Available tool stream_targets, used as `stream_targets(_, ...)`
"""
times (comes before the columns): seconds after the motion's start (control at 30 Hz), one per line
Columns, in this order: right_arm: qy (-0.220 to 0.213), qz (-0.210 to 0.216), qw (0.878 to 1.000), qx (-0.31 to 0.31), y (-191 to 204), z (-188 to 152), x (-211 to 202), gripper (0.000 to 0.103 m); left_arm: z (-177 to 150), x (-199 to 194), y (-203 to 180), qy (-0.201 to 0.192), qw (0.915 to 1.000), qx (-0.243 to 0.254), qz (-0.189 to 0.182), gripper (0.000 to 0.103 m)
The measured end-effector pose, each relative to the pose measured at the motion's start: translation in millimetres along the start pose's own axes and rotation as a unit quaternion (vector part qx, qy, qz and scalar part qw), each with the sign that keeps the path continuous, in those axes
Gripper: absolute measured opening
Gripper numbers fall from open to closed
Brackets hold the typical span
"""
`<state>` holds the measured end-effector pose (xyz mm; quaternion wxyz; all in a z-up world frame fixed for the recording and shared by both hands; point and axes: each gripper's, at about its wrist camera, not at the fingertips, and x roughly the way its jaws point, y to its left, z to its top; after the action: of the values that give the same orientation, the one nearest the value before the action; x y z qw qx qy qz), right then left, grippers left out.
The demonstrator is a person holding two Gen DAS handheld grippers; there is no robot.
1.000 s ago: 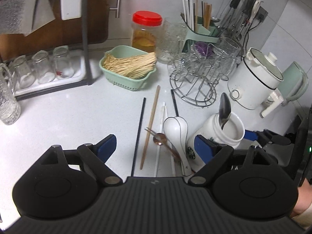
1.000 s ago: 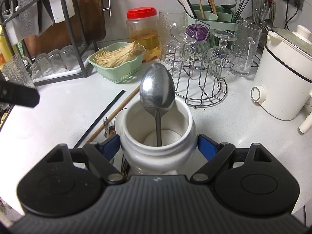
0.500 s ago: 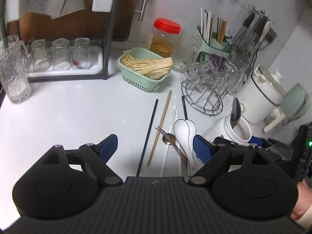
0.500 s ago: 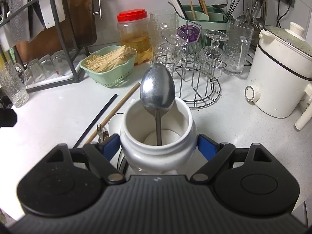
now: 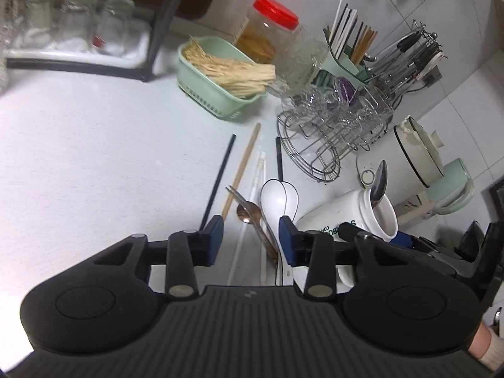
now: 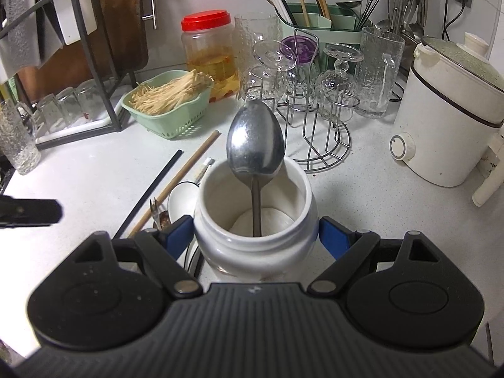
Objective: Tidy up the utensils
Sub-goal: 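Move the left tool back to the utensils and grasp the white ceramic spoon, then lift the white ceramic spoon with the left tool toward the mug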
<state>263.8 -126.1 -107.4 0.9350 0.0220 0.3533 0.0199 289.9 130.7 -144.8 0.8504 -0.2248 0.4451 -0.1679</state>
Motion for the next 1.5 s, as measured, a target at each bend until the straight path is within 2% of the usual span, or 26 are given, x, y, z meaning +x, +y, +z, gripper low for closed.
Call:
stream_targets(0.33, 0.003, -0.003, 1.0, 0.005, -2.3, -1.7, -2.6, 0.088, 22.9, 71.7, -5.7, 0.031, 0.9982, 0.039, -0.033, 0.029)
stream_targets(0.67, 0.004, 0.002, 1.0, 0.004, -4.0, -2.3, -3.5, 0.088, 31.0, 120.7, -21.9, 0.05, 0.9945, 0.091, -0.015, 0.027)
stream_targets(0.83, 0.005, 0.008, 1.0, 0.002, -6.0, -2.4, -3.6, 0.088, 35.0, 132.6, -20.7, 0.055, 0.9944, 0.09, -0.006, 0.027)
stream_targets(0.97, 0.004, 0.013, 1.0, 0.002, -7.4, -2.6, -2.3, 0.089, 37.4, 137.2, -24.8, 0.059, 0.9924, 0.108, -0.004, 0.026)
stream_targets(1.2, 0.003, 0.016, 1.0, 0.0, -8.4, -3.3, -1.7, 0.089, 37.3, 148.1, -30.9, 0.083, 0.9901, 0.114, 0.001, 0.012)
stream_targets(1.5, 0.002, 0.017, 1.0, -0.002, -9.1, -3.1, -0.9, 0.089, 39.0, 148.4, -43.8, 0.078, 0.988, 0.13, 0.026, 0.006)
